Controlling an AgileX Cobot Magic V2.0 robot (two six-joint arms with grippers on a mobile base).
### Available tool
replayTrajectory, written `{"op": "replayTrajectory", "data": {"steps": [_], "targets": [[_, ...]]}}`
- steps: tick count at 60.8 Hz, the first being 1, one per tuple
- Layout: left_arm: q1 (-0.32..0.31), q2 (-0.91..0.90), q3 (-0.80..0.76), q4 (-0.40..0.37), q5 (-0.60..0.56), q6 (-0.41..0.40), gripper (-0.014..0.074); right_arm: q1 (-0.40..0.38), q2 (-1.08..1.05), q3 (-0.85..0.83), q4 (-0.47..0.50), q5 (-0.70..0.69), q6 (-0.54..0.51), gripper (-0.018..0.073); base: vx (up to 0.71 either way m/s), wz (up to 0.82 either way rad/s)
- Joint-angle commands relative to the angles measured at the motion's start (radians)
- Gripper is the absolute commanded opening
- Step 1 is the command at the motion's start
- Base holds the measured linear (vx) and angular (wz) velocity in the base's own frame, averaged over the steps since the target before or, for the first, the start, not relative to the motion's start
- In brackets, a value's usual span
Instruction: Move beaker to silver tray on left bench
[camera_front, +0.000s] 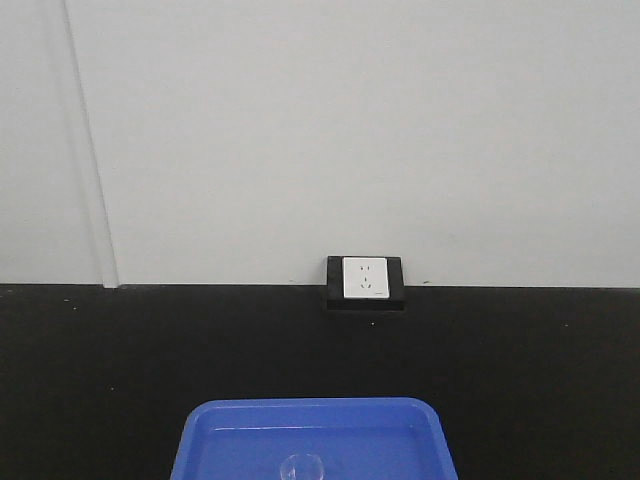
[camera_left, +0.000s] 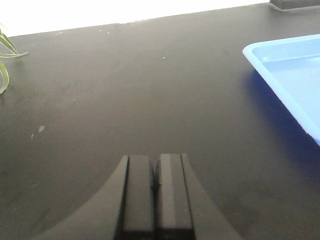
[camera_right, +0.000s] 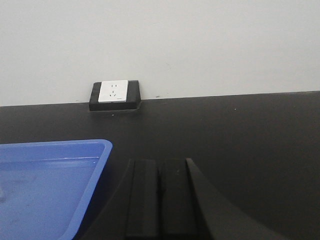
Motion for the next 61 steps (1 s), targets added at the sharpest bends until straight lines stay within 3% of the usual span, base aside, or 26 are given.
{"op": "replayTrajectory", "data": {"steps": [1, 17, 22, 31, 43, 61], "targets": [[-0.006, -0.007, 0.02, -0.003, -0.075, -0.002, 0.0001, -0.005, -0.011, 0.005, -0.011, -0.078, -0.004, -0.0011, 0.0, 0.0], [-0.006, -0.007, 0.02, -0.003, -0.075, -0.002, 0.0001, -0.005, -0.011, 0.005, -0.008, -0.104, -0.003, -0.0011, 0.0, 0.0], [-0.006, -0.007, 0.02, -0.003, -0.075, -0.002, 0.0001, -0.005, -0.011, -0.002, -0.006, -0.212, 0.0, -0.0011, 0.0, 0.0], [-0.006, -0.007, 0.02, -0.003, -0.075, -0.002, 0.0001, -0.005, 0.014, -0.121, -0.018, -0.247, -0.016, -0.0011, 0.0, 0.0], [-0.006, -0.007, 0.02, -0.003, -0.075, -0.002, 0.0001, -0.005, 0.316, -0.386, -0.056, -0.267, -0.141, -0.0011, 0.0, 0.0], [-0.006, -0.007, 0.02, -0.003, -0.075, -0.002, 0.0001, -0.005, 0.793, -0.605, -0.053, -0.397, -0.131, -0.0011, 0.0, 0.0]]}}
